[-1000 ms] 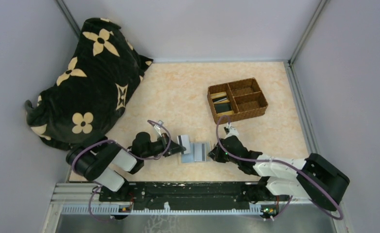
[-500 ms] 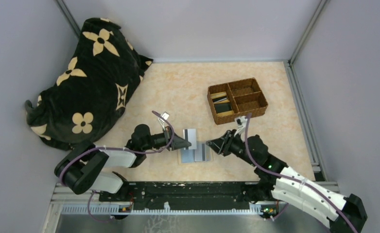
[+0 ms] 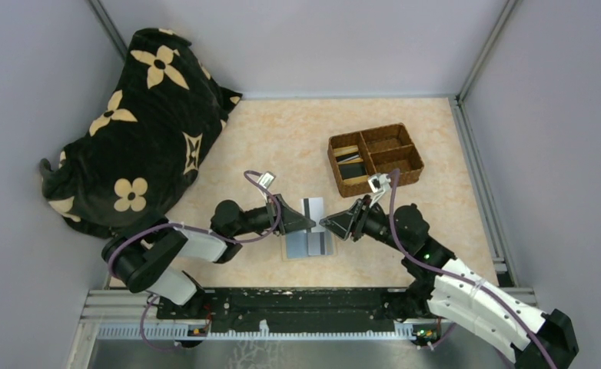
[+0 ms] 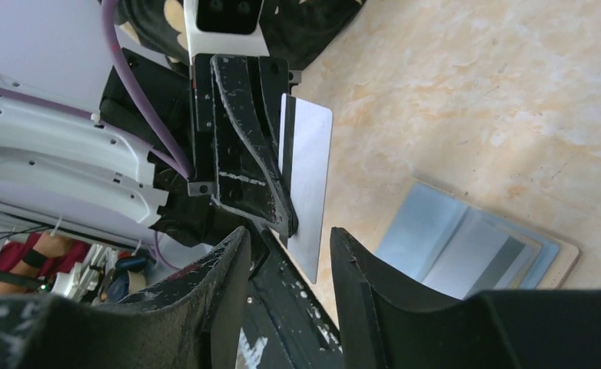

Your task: Take the credit cards out of the card holder

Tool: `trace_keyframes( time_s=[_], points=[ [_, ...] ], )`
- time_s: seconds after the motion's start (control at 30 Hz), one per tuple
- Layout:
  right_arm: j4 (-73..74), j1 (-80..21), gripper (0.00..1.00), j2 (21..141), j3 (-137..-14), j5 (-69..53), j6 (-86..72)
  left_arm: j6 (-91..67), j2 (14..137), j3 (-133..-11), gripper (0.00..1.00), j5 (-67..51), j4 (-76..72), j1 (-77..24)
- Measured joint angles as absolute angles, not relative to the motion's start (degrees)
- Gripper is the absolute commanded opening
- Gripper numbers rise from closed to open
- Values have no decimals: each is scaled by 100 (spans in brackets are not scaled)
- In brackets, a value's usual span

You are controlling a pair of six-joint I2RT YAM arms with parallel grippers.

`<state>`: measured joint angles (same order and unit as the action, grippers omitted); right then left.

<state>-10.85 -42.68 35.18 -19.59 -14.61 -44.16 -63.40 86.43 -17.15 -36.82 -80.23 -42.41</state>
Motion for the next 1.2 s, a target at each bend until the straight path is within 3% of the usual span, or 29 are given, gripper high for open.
trace_keyframes(
  time_s=[0.2, 0.37, 0.43, 0.57, 0.7, 0.8, 1.0, 1.2],
  points=[
    [-1116, -4268, 43, 3489, -1955, -1651, -4414, -6366, 8742, -1964, 0, -3645, -8152, -4320],
    [-1133, -4268, 11, 3492, -1949, -1721, -4407, -6377, 8836, -2016, 1, -3640, -8193, -4353],
    [-1116, -4228, 0, 3496, -1920, -1684, -4412, -6394, 8844, -2016, 8, -3642, -8261, -4351],
    [-1107, -4219, 0, 3500, -1907, -1645, -4412, -6436, 8864, -2016, 21, -3634, -8278, -4353],
    [-1076, -4222, 0, 3500, -1911, -1636, -4390, -6438, 8892, -2014, 43, -3603, -8272, -4357],
    [-644, -4224, 0, 3505, -2056, -1406, -4200, -6423, 8890, -1990, 53, -3564, -8261, -4364],
    [620, -3955, 0, 4003, -3258, -816, -3363, -6289, 8761, -1695, 54, -3461, -8136, -4351],
    [2064, -2670, 0, 5422, -5544, -370, -2244, -6139, 8493, -1319, 54, -3446, -8018, -4335]
  ],
)
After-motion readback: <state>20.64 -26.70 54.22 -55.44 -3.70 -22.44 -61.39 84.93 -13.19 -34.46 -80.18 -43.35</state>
